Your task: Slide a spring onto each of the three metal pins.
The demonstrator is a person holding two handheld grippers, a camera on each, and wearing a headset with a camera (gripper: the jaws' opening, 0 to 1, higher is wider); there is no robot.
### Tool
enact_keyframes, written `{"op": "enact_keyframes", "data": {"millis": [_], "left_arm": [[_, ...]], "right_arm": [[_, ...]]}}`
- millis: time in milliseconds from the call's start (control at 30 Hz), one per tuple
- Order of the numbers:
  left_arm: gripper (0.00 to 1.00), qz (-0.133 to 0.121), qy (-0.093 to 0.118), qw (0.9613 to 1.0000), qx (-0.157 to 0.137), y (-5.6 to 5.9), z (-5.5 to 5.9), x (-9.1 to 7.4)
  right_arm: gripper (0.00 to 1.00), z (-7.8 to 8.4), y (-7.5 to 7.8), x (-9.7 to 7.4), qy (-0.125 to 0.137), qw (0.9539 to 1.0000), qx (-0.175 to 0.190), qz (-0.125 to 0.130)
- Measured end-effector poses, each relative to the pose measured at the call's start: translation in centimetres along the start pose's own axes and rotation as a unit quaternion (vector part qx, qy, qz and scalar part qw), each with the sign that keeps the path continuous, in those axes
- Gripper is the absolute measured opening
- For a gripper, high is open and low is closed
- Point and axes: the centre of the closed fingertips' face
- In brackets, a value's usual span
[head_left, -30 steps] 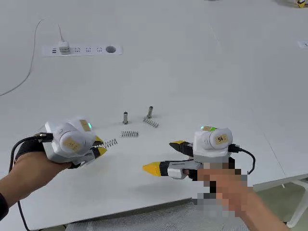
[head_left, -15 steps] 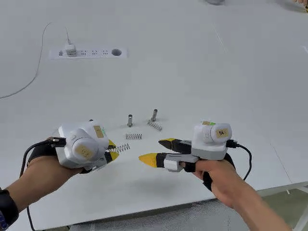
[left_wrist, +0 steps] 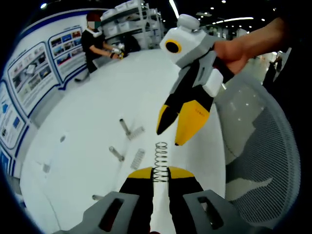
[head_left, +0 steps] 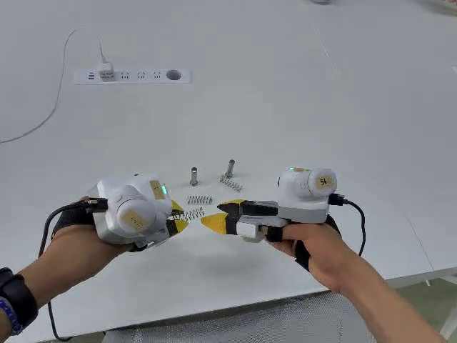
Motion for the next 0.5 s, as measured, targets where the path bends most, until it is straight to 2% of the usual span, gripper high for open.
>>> {"op": "enact_keyframes", "data": {"millis": [167,500], "left_arm": [[0.1,0.002,0.007,1.0,0.005,0.12,-0.58,0.04],[0.1,0.006,0.016,0.9998,0.01,0.27,-1.02,-0.07]], "right_arm": [[0.29,-0.09,-0.53,0.4,-0.007,0.9999,0.001,-0.014],[0.21,-0.34,-0.87,0.62,-0.016,0.9992,0.013,-0.034]]}}
Point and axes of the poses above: the centre of the closed fingertips' face, and the gripper's own axes: x roughly forward along the fingers, y roughly to its right, z roughly out of its underside, and after that the axes turned 3 degrees about -y, right-handed
